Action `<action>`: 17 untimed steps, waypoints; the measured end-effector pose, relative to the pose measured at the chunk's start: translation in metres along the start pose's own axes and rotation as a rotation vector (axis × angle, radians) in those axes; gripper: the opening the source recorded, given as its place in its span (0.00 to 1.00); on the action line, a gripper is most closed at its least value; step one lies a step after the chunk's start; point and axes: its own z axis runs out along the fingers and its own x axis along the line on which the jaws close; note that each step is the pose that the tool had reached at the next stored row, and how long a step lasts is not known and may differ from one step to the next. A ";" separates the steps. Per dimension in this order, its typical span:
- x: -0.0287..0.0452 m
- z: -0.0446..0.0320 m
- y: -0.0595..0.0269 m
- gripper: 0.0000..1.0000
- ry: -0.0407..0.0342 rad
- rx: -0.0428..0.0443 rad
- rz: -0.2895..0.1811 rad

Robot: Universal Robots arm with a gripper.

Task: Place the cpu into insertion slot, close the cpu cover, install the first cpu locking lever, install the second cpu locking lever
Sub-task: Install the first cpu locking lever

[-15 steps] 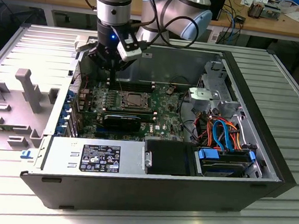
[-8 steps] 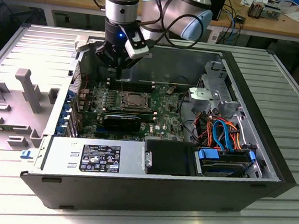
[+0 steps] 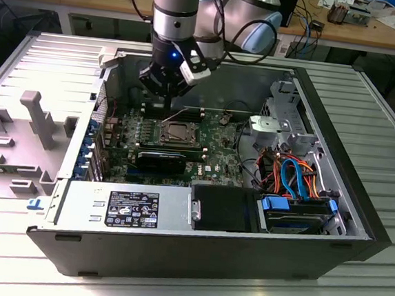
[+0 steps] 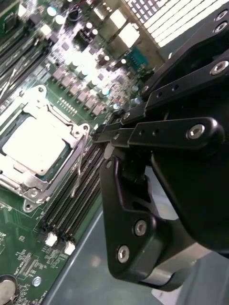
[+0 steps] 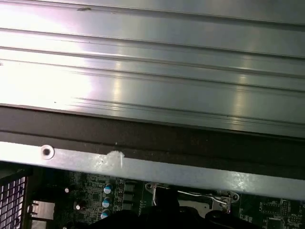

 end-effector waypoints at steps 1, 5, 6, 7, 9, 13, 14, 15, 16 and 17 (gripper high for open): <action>-0.0033 0.0032 0.0004 0.11 0.0008 0.0002 -0.002; -0.0056 0.0119 0.0004 0.11 0.0012 0.0000 -0.002; -0.0060 0.0134 0.0004 0.11 0.0012 0.0000 -0.002; -0.0062 0.0148 0.0004 0.11 0.0012 0.0000 -0.002; -0.0065 0.0183 0.0005 0.11 0.0011 -0.0001 -0.001; -0.0073 0.0243 0.0004 0.11 0.0012 0.0001 -0.002; -0.0077 0.0259 0.0004 0.11 0.0013 0.0001 -0.002; -0.0083 0.0275 0.0004 0.11 0.0014 0.0000 -0.002; -0.0092 0.0291 0.0003 0.11 0.0015 0.0000 -0.002; -0.0100 0.0301 0.0002 0.11 0.0017 0.0001 -0.002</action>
